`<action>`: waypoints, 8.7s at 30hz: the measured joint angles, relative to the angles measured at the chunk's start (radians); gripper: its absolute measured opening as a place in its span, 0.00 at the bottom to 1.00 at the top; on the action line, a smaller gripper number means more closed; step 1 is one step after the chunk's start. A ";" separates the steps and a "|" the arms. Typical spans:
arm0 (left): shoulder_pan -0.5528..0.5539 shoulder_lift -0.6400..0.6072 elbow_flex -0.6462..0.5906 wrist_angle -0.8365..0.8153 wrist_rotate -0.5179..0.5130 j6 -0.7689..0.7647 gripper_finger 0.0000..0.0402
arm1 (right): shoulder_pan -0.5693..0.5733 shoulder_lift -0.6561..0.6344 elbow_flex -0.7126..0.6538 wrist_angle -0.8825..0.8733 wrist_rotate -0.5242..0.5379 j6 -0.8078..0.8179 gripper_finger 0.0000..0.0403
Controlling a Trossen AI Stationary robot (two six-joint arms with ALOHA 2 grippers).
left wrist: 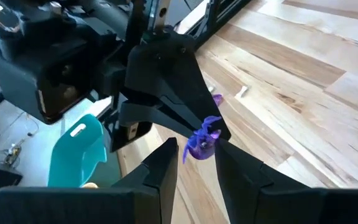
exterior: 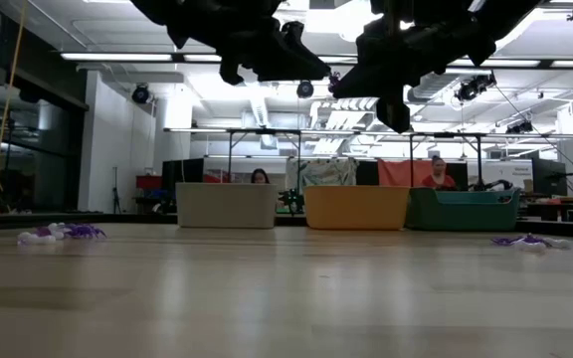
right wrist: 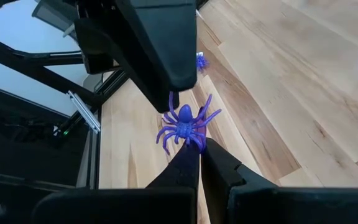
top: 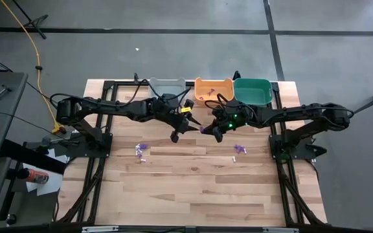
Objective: Sort Halloween decoration
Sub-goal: Put the purple spider toy into the gray bin, then put the purple witch hat toy into the orange bin
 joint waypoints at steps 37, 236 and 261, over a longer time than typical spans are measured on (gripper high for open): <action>-0.004 0.058 0.000 0.089 0.013 0.027 0.06 | 0.002 0.000 -0.002 -0.001 0.000 -0.001 0.00; 0.197 -0.621 -0.039 -0.384 -0.417 -0.962 0.36 | 0.029 0.327 0.354 -0.891 0.167 -1.078 0.01; 0.245 -0.587 -0.039 -0.209 -0.375 -0.941 0.36 | -0.316 -0.196 -0.031 -0.036 0.334 -0.540 0.00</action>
